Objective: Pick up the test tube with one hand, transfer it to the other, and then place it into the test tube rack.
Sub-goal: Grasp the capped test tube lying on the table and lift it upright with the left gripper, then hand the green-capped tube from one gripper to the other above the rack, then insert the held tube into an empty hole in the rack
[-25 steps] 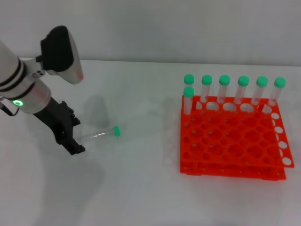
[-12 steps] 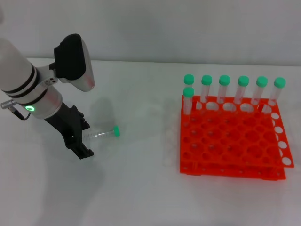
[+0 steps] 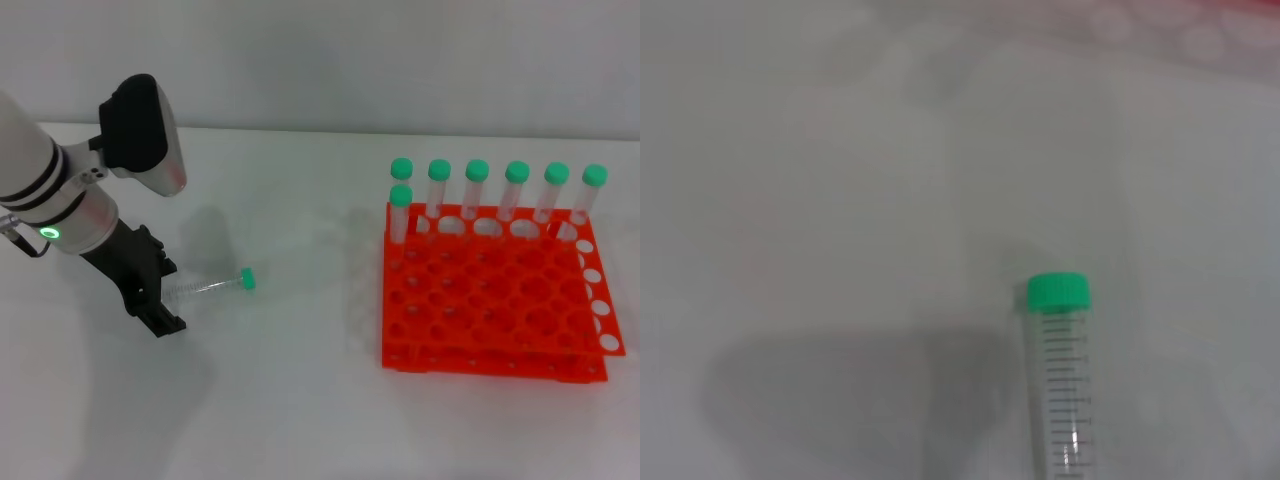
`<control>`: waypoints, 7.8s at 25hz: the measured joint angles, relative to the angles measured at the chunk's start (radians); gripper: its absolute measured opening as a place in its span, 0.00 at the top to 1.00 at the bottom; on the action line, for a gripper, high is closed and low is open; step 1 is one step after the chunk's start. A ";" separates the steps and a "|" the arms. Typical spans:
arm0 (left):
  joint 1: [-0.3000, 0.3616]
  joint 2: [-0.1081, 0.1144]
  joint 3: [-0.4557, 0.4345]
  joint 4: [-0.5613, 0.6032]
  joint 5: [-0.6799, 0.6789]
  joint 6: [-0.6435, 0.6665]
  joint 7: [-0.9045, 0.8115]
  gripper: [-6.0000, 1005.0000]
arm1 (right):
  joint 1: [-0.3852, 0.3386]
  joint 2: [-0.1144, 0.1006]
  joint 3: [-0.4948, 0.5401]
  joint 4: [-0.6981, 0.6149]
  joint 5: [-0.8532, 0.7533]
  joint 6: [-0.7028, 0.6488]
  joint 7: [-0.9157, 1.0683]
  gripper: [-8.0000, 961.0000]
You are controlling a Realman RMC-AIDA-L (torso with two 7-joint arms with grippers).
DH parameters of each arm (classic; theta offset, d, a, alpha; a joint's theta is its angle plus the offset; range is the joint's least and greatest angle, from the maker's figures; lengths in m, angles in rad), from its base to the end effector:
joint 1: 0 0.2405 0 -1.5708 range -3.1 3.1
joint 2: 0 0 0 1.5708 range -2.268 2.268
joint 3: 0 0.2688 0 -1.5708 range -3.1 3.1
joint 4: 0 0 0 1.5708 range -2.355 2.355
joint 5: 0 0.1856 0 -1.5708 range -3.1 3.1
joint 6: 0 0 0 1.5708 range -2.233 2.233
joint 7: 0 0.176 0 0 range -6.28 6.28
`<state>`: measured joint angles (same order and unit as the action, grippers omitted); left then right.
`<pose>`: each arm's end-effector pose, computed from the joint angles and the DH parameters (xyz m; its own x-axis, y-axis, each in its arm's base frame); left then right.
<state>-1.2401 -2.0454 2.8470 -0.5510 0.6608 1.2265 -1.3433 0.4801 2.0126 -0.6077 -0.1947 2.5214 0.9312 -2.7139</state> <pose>-0.2524 0.4204 -0.0210 0.8553 0.2383 -0.4600 0.1229 -0.9559 -0.2666 0.3855 0.3855 0.0962 0.6420 0.0141 -0.7665 -0.7562 0.1766 -0.6301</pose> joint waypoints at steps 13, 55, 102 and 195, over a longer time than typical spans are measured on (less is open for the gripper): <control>0.007 0.005 0.000 0.024 -0.003 -0.026 0.019 0.25 | 0.000 0.000 0.004 0.000 0.002 -0.001 0.000 0.12; 0.006 0.017 -0.002 0.019 -0.137 -0.077 0.025 0.82 | -0.011 -0.002 0.009 -0.005 0.006 0.000 0.000 0.12; 0.425 -0.042 -0.005 0.756 -1.518 0.017 0.820 0.82 | -0.036 -0.178 -0.270 -0.293 -0.543 0.571 0.778 0.12; 0.610 -0.054 -0.262 0.956 -1.356 -0.140 1.291 0.20 | 0.078 -0.068 -0.240 -0.295 -0.659 0.589 0.808 0.78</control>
<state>-0.6298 -2.0994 2.5846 0.4049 -0.6950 1.0865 -0.0526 0.5583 1.9448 -0.8474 -0.4901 1.8625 1.5204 -1.9060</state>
